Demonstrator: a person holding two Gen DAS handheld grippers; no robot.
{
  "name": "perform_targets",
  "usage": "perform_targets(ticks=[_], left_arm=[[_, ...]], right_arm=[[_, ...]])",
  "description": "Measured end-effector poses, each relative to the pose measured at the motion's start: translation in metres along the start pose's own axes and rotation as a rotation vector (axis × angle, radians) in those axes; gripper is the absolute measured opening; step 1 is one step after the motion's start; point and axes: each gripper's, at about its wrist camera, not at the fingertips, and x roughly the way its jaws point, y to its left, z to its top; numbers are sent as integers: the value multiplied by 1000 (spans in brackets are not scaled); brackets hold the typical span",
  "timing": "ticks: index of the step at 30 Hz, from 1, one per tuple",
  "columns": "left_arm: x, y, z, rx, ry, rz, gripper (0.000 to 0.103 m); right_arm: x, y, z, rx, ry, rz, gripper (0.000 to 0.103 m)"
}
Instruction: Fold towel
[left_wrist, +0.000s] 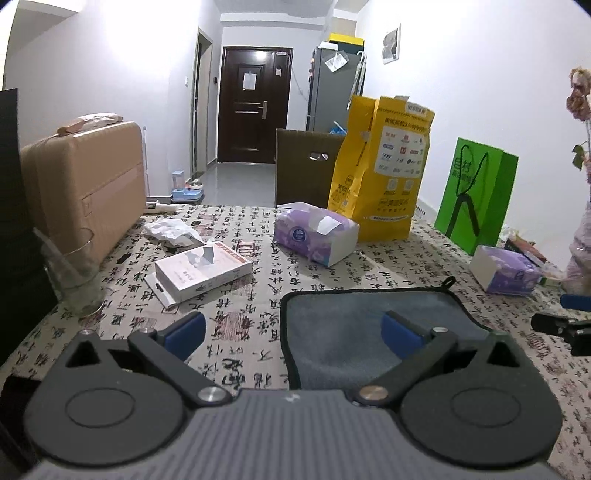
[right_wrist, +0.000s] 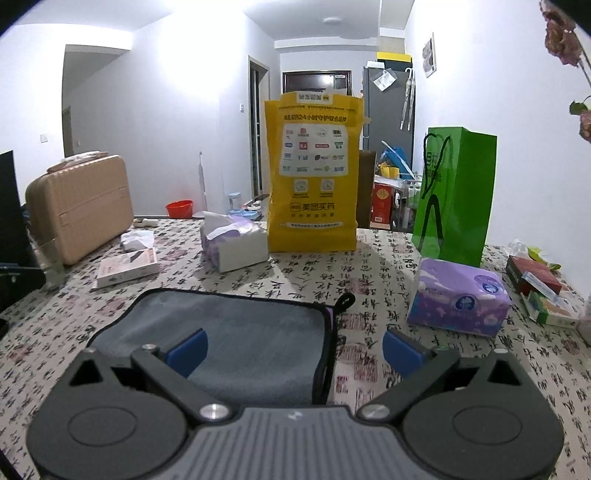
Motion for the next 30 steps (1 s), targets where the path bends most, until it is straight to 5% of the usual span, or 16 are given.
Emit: perform_targets(ticks=[30], left_arm=[[-115,-6,-80,-25,-52,-75,103]], right_arm=[[-115,49,-72,-12,-50,37,103]])
